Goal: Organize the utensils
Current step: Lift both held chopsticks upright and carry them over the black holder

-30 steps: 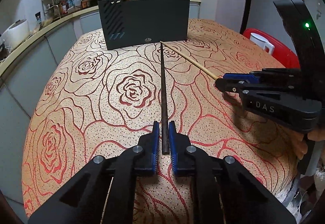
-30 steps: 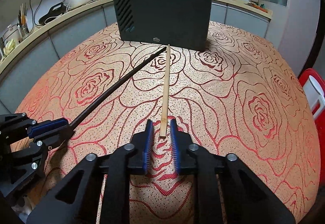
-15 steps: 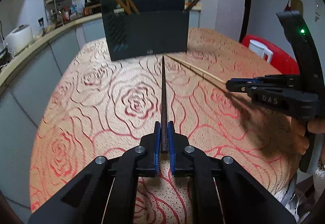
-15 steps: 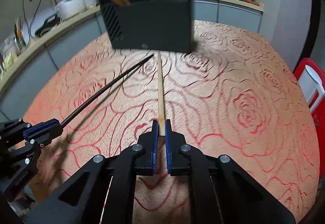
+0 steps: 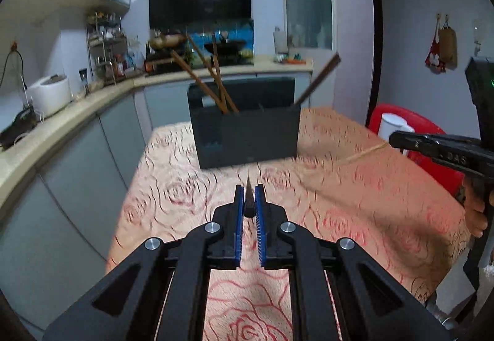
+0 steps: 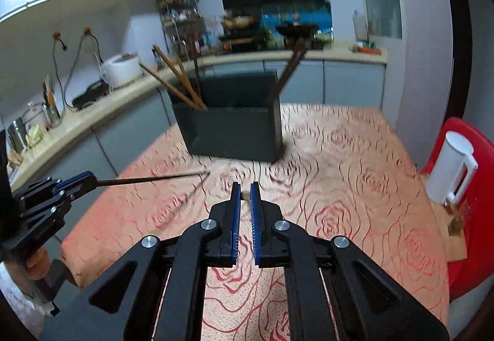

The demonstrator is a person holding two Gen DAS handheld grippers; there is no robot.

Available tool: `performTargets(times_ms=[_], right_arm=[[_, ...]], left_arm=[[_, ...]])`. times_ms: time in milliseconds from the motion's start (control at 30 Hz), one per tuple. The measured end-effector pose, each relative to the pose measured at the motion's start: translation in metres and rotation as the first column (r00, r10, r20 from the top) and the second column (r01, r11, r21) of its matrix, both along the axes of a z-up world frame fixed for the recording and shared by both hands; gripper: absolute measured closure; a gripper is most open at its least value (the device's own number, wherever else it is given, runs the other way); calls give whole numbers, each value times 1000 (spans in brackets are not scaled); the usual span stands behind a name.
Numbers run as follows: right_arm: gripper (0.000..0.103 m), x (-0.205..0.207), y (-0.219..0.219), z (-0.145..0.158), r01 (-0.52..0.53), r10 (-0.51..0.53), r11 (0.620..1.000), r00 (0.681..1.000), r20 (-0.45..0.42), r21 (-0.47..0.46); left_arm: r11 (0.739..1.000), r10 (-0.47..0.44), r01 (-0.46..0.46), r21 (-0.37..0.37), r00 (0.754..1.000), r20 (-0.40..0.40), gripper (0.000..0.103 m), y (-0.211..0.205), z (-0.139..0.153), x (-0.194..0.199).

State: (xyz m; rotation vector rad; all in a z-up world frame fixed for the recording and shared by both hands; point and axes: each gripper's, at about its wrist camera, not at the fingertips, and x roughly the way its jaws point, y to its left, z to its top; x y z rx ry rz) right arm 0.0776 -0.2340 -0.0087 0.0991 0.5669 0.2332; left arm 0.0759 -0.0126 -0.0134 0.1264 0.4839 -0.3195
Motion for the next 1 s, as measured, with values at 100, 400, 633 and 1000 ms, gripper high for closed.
performTargets(times_ms=[100, 400, 633, 1000], right_arm=[[96, -7, 1, 11, -13, 13, 1000, 999, 36, 2], [96, -6, -2, 24, -15, 14, 1000, 998, 63, 18], [96, 13, -6, 37, -18, 16, 999, 999, 48, 29], [96, 40, -5, 50, -39, 38, 998, 999, 17, 55]], left_arm=[[1000, 0, 0, -5, 1000, 28, 96, 2, 16, 3], [1000, -6, 7, -27, 998, 56, 96, 4, 47, 17], [1000, -11, 12, -16, 998, 63, 96, 2, 58, 26], [1000, -3, 2, 16, 998, 60, 96, -6, 73, 43]])
